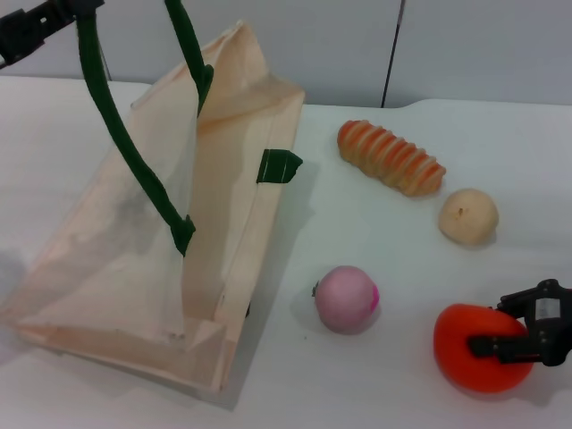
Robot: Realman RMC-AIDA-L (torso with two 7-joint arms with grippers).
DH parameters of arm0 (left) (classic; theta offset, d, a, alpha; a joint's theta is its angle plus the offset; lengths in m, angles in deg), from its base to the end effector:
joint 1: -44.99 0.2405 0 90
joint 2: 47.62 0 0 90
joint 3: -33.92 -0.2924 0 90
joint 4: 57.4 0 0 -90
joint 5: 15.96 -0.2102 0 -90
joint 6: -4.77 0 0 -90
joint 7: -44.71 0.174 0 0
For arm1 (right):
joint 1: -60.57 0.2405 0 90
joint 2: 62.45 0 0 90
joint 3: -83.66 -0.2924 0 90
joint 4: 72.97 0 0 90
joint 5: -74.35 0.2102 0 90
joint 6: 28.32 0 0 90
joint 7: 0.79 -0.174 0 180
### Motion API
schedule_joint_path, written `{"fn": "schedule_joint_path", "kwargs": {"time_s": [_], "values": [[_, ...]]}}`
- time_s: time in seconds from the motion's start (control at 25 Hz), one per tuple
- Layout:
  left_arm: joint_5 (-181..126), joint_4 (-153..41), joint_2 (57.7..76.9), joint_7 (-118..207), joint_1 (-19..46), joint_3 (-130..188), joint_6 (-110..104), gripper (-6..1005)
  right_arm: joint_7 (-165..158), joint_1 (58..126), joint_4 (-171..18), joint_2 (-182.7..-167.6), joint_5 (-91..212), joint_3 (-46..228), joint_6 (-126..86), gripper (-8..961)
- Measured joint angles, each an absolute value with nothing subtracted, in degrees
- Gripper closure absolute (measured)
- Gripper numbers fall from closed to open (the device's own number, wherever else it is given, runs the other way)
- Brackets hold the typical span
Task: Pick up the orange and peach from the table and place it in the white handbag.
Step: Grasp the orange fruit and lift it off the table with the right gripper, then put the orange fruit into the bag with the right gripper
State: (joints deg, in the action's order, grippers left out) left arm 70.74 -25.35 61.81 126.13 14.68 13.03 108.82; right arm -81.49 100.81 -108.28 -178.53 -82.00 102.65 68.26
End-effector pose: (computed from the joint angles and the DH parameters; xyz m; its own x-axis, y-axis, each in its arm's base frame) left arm -0.2686 0.3728 0.1088 0.2986 0.3028 0.9051 0.6324 -0.7730 0.0500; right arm 0.3177 0.3465 -0.0331 0.8728 -0.4760 -0.1078 -0.4819 -0.8755 -0.0363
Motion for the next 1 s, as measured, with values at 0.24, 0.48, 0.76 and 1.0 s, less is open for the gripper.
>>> {"fn": "schedule_joint_path", "kwargs": {"time_s": [0.24, 0.48, 0.76, 1.0], "values": [[71.8, -25.5, 61.64, 125.9, 14.7, 13.6, 110.3, 865, -79.5, 101.4, -109.1, -178.55, -81.3, 102.1, 71.8, 498], [72.3, -25.5, 61.62, 126.0, 14.9, 14.2, 110.9, 865, -79.1, 101.5, -112.4, -178.44, -78.2, 102.0, 73.9, 523], [72.8, -25.5, 61.62, 126.1, 14.7, 15.0, 111.6, 865, -77.9, 102.3, -115.8, -178.51, -72.6, 102.0, 76.7, 589], [73.0, -25.6, 61.62, 126.0, 14.7, 15.2, 111.7, 866, -77.7, 105.8, -115.9, -178.67, -70.7, 102.4, 78.0, 642]]}}
